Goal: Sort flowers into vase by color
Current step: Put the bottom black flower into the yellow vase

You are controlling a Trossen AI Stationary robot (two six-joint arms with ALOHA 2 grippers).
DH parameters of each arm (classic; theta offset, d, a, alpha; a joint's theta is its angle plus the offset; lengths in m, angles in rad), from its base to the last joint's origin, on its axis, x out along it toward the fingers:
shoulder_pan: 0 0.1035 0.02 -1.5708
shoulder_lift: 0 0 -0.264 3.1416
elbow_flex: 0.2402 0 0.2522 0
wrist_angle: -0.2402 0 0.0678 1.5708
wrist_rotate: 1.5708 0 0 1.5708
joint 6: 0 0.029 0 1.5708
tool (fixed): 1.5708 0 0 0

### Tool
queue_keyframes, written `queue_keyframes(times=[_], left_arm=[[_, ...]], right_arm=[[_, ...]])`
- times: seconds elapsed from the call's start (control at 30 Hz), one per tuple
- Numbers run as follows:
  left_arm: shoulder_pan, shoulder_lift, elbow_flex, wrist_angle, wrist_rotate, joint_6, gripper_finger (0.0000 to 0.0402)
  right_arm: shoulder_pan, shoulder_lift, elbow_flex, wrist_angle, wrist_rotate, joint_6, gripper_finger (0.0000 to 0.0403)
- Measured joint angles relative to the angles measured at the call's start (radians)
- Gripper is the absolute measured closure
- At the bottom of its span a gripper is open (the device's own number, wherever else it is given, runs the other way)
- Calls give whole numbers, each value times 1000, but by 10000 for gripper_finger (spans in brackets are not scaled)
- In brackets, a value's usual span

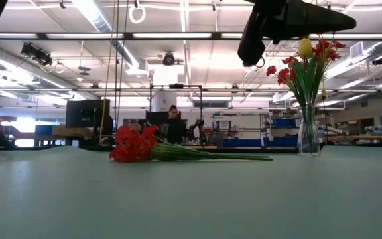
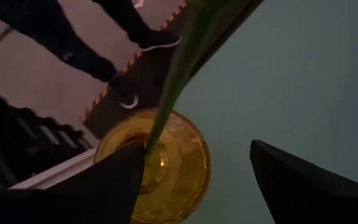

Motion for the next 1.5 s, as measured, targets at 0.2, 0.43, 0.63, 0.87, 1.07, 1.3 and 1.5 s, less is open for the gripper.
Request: queue_keyframes(times=[0.2, 0.43, 0.63, 0.87, 1.07, 1.3, 1.5], left_arm=[[14, 0, 0, 0, 35, 4, 200], [26, 0, 0, 0, 55, 5, 200], [27, 0, 0, 0, 66, 6, 200], [26, 0, 0, 0, 66, 6, 200], [26, 0, 0, 0, 65, 7, 200], [26, 0, 0, 0, 65, 7, 200], [28, 0, 0, 0, 64, 8, 200]], right_arm=[[-1, -21, -2, -40, 64, -6, 107], [0, -20, -3, -29, -5, -14, 117], [1, -20, -3, -28, -10, -42, 170], [1, -16, -3, -24, -41, -79, 277], [1, 21, -1, 13, -105, -120, 332], [2, 25, 29, -64, -20, -119, 333], [-30, 21, 114, -320, 81, -196, 333]])
